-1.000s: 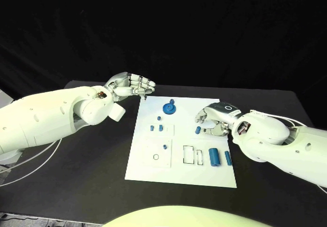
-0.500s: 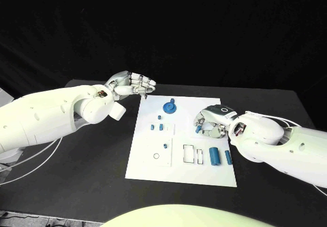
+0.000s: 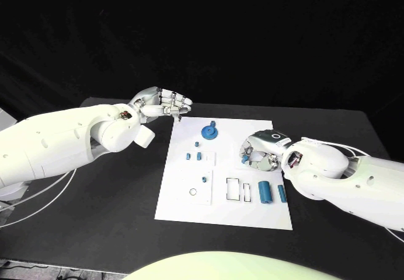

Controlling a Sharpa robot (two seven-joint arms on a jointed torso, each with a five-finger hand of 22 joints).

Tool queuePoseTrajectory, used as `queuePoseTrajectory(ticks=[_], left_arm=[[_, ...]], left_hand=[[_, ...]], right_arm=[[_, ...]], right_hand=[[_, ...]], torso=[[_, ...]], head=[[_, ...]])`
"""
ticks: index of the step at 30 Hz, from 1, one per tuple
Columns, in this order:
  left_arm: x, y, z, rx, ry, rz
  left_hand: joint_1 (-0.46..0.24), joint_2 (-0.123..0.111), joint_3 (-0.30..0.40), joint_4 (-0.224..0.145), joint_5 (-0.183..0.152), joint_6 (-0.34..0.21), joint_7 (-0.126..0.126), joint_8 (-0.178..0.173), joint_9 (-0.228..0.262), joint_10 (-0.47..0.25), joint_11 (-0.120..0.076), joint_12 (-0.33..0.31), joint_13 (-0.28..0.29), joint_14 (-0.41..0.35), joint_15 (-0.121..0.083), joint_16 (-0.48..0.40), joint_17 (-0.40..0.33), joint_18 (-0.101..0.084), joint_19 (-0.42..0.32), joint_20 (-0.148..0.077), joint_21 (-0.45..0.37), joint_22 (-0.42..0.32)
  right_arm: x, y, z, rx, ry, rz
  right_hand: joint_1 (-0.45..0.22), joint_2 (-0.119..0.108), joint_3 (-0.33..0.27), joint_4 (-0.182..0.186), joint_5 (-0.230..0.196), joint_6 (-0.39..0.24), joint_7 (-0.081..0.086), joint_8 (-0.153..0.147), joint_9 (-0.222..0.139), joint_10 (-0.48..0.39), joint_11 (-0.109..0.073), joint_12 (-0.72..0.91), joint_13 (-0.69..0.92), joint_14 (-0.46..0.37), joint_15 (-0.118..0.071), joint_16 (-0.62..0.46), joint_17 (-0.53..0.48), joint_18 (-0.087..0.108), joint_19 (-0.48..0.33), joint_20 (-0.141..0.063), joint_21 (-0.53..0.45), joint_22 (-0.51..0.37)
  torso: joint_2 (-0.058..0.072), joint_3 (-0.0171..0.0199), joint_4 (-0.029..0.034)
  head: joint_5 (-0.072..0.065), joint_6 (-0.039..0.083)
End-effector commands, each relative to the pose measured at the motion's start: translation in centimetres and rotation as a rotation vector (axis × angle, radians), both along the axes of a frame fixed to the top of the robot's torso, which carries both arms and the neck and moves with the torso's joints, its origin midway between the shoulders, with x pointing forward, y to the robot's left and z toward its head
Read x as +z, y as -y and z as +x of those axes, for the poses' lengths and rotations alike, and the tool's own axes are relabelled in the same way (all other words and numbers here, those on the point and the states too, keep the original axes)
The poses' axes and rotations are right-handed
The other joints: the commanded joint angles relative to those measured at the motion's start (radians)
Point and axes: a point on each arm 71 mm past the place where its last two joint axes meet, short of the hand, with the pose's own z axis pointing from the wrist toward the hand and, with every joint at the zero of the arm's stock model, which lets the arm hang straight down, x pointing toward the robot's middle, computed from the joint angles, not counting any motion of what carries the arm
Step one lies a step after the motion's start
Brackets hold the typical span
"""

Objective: Assemble the parts on the task board

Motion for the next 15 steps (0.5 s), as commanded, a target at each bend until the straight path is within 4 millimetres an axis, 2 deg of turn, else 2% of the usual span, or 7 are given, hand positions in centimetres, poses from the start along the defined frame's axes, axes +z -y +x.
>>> queuePoseTrajectory(ticks=[1, 3, 5, 10, 15], left_arm=[[0.1, 0.2, -0.1, -0.017, -0.003, -0.013], [0.1, 0.2, -0.1, -0.017, -0.003, -0.013], [0.1, 0.2, -0.1, -0.017, -0.004, -0.012], [0.1, 0.2, 0.0, -0.017, -0.006, -0.011], [0.0, 0.1, 0.0, -0.015, -0.007, -0.01]], left_hand=[[-0.004, 0.003, -0.001, -0.004, 0.003, -0.003, 0.001, -0.002, -0.001, -0.003, 0.0, 0.003, -0.001, -0.001, 0.006, -0.007, 0.001, 0.014, -0.009, -0.001, 0.0, 0.0], [-0.004, 0.003, -0.001, -0.004, 0.003, -0.003, 0.001, -0.002, -0.001, -0.003, 0.0, 0.003, -0.001, -0.001, 0.006, -0.007, 0.001, 0.014, -0.009, -0.001, 0.0, 0.0], [-0.004, 0.004, 0.0, -0.004, 0.003, -0.003, 0.001, -0.002, -0.001, -0.003, -0.001, 0.004, -0.002, -0.001, 0.005, -0.007, 0.001, 0.015, -0.009, -0.001, 0.0, 0.0], [-0.003, 0.005, 0.0, -0.004, 0.003, -0.002, 0.0, -0.002, -0.002, -0.003, -0.001, 0.004, -0.002, -0.001, 0.005, -0.007, 0.001, 0.015, -0.009, -0.001, 0.0, 0.0], [-0.003, 0.005, 0.0, -0.004, 0.003, -0.002, 0.0, -0.002, -0.002, -0.003, -0.001, 0.004, -0.002, -0.001, 0.005, -0.007, 0.001, 0.015, -0.009, -0.001, 0.0, 0.0]], right_arm=[[-0.1, -0.2, -0.2, 0.002, 0.014, 0.015], [0.1, -0.2, -0.2, -0.007, 0.031, 0.034], [0.2, -0.1, -0.2, -0.02, 0.05, 0.056], [0.6, 0.3, -0.2, -0.056, 0.084, 0.095], [1.1, 0.9, -0.4, -0.086, 0.092, 0.127]], right_hand=[[-0.007, 0.007, 0.013, -0.004, -0.006, 0.021, -0.001, 0.014, 0.007, 0.022, -0.005, -0.002, 0.004, 0.023, -0.008, 0.006, 0.003, -0.012, 0.009, -0.004, 0.012, 0.1], [-0.003, 0.012, 0.021, -0.011, -0.005, 0.029, -0.003, 0.02, 0.012, 0.035, -0.009, -0.002, 0.006, 0.024, -0.011, 0.008, 0.006, -0.013, 0.01, -0.006, 0.016, 0.103], [0.011, 0.031, 0.054, -0.031, -0.066, 0.041, -0.009, 0.033, 0.023, 0.065, -0.017, -0.003, 0.011, 0.026, -0.018, 0.012, 0.011, -0.016, 0.016, -0.013, 0.035, 0.113], [-0.002, 0.042, 0.08, -0.046, -0.059, 0.049, -0.015, 0.051, 0.043, 0.094, -0.023, -0.01, 0.017, 0.027, -0.023, 0.013, 0.011, -0.018, 0.018, -0.018, 0.043, 0.118], [-0.005, 0.041, 0.085, -0.051, -0.059, 0.048, -0.015, 0.056, 0.048, 0.096, -0.024, -0.013, 0.017, 0.027, -0.024, 0.013, 0.011, -0.018, 0.019, -0.019, 0.045, 0.12]], torso=[[0.0, 0.0004, 0.0005], [0.0, 0.0003, 0.0005], [0.0, 0.0, 0.0006], [-0.001, 0.0003, 0.0005], [-0.001, -0.0004, -0.0006]], head=[[0.001, -0.001], [0.001, -0.001], [0.0, -0.002], [0.001, -0.002], [0.003, -0.001]])
